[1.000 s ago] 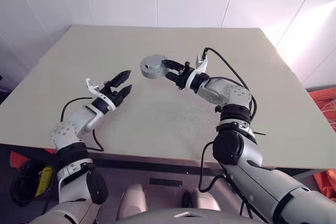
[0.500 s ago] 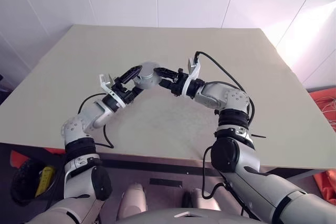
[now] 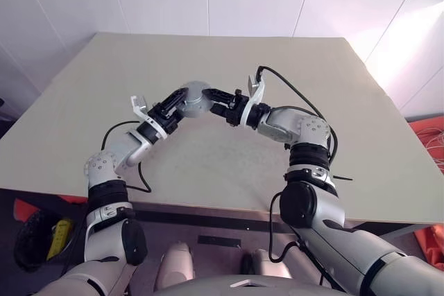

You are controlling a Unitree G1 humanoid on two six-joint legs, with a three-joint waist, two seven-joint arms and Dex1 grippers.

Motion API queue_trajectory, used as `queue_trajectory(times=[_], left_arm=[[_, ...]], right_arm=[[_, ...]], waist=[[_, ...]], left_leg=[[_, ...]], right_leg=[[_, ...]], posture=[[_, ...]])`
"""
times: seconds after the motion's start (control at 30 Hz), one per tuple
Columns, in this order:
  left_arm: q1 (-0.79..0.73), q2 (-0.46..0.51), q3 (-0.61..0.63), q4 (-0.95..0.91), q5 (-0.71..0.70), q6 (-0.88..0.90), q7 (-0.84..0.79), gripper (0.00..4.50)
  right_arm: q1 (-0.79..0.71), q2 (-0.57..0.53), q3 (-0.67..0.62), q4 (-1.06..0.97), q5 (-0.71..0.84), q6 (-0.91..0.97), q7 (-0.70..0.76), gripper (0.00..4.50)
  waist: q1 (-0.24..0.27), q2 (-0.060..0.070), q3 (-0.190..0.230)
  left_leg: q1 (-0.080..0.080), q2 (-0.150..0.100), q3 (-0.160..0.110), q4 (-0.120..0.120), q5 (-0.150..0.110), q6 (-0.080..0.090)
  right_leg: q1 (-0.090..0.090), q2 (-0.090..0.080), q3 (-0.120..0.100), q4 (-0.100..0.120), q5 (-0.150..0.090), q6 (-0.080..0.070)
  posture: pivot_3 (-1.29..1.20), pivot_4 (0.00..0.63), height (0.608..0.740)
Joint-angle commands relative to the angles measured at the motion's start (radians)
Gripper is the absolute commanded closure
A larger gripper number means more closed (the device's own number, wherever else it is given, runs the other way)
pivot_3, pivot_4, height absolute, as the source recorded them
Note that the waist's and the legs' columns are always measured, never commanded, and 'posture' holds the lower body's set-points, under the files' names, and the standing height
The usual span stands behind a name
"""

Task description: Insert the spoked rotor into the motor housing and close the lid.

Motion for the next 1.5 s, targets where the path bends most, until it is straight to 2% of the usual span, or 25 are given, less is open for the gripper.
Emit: queue_trajectory(times=[0.03,0.3,0.47,0.67,0.77,0.9,1.17,1.5], left_arm=[[-0.016,0.006,-0.003,-0.041,-0.025,-0.003,-0.022,2.3],[-0.018,0.005,-0.018,-0.039,-0.012,-0.01,-0.015,2.3],[-0.018,0.007,-0.017,-0.028,-0.01,-0.018,-0.02,2.3],[-0.021,0.012,-0.01,-0.031,0.022,-0.06,-0.036,2.3],[-0.018,0.014,0.008,-0.042,0.079,-0.157,-0.051,2.3],[-0.016,0.036,0.095,-0.019,0.162,-0.377,-0.023,2.3],[0.035,0.055,0.181,0.001,0.263,-0.569,0.077,2.3],[0.026,0.05,0.192,0.065,0.334,-0.639,0.145,2.3]], right_arm=[[-0.024,0.0,0.004,-0.047,0.057,-0.004,0.016,2.48],[0.002,-0.017,0.068,-0.086,0.031,-0.031,0.072,2.48],[0.016,-0.024,0.122,-0.116,-0.018,-0.105,0.08,0.92],[0.02,-0.038,0.153,-0.091,-0.084,-0.213,0.07,0.92],[0.027,-0.045,0.165,-0.084,-0.107,-0.245,0.072,0.92],[0.038,-0.069,0.162,-0.055,-0.134,-0.287,0.074,0.92],[0.029,-0.102,0.15,-0.022,-0.12,-0.287,0.082,0.92],[0.022,-0.1,0.162,-0.001,-0.128,-0.295,0.093,0.92]], waist=[[0.0,0.0,0.0],[0.001,0.0,0.0],[0.001,0.0,0.0],[0.002,0.0,0.0],[0.001,0.0,0.0],[-0.006,-0.001,0.0],[-0.002,-0.003,0.0],[0.012,-0.012,-0.001]], left_leg=[[0.0,0.0,0.0,0.0,0.0,0.0],[0.0,0.0,0.0,0.0,0.0,0.0],[0.0,0.0,0.0,0.0,0.0,0.0],[0.0,0.0,0.0,0.001,0.0,0.0],[0.0,0.0,0.0,0.001,0.0,0.0],[0.0,0.0,0.0,0.001,0.0,0.0],[-0.001,0.0,-0.001,0.001,0.0,0.0],[-0.001,0.0,-0.001,0.004,0.0,0.0]], right_leg=[[0.0,0.0,0.0,0.0,0.0,0.0],[0.0,0.0,0.0,0.0,0.0,0.0],[0.0,0.0,0.0,0.0,0.0,0.0],[0.0,0.0,0.0,0.0,0.0,0.0],[0.0,0.0,0.0,0.0,0.0,0.001],[0.0,0.0,0.0,0.0,0.0,0.001],[0.0,0.0,0.0,0.0,0.0,0.001],[0.002,0.0,0.0,0.0,0.001,0.003]], posture=[[0.0,0.0,0.74],[0.0,0.0,0.74],[0.0,0.0,0.74],[0.0,0.0,0.74],[0.0,0.0,0.74],[0.0,0.0,0.74],[0.0,0.0,0.74],[0.0,0.0,0.74]])
